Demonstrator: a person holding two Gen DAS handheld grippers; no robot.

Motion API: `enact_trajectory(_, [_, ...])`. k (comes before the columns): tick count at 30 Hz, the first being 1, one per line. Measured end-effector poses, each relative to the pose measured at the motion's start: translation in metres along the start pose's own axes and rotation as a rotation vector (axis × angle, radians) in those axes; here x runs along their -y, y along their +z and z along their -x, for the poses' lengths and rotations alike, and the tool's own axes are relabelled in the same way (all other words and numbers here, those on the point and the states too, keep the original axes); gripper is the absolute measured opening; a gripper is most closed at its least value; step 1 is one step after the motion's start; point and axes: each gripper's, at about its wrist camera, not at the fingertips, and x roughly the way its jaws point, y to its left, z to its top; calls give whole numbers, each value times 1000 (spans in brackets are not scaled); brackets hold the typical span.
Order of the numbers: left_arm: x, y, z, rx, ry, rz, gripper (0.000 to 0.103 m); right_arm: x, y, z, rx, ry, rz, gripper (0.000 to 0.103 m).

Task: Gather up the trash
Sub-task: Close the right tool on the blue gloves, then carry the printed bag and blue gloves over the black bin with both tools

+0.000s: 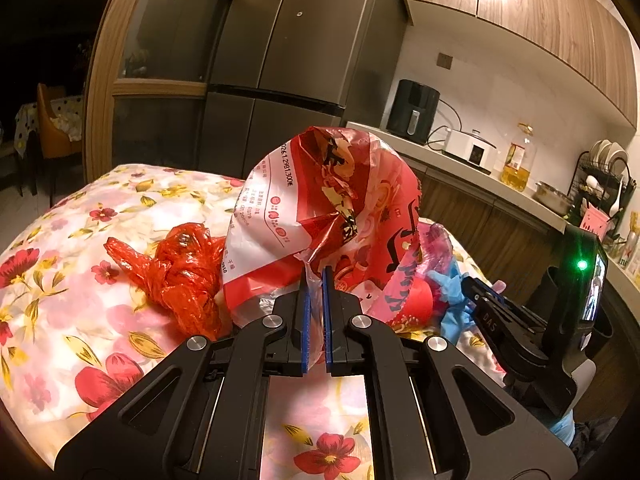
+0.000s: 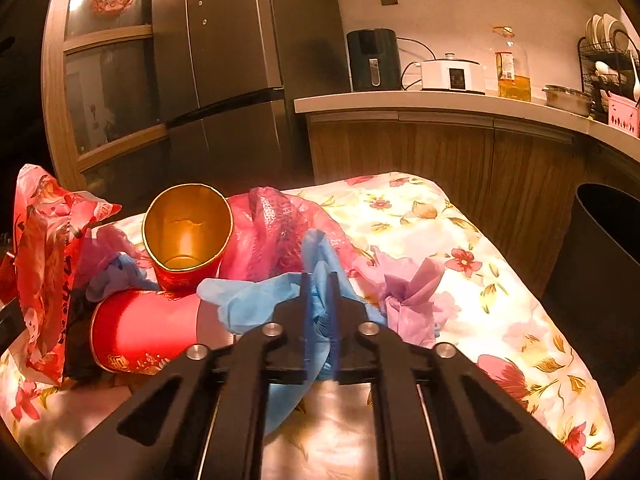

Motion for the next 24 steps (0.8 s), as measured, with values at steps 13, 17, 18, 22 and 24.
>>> enact_trajectory(13, [7, 0, 19, 27, -9, -10, 4, 11, -2, 67, 65, 66, -14, 1])
enact_trajectory(17, [15, 1, 26, 33, -18, -22, 4, 15, -3, 90, 86, 73, -6, 1])
enact_trajectory(18, [17, 0, 28, 35, -20, -26, 4, 17, -3, 94, 89, 71, -7, 1])
enact_trajectory(22, [26, -1, 36, 39, -30, -31, 4, 25, -4, 110, 102, 77, -23, 1])
enact_trajectory(24, [30, -2, 40, 41, -35, -33, 4, 28, -3, 118, 109, 80, -26, 1])
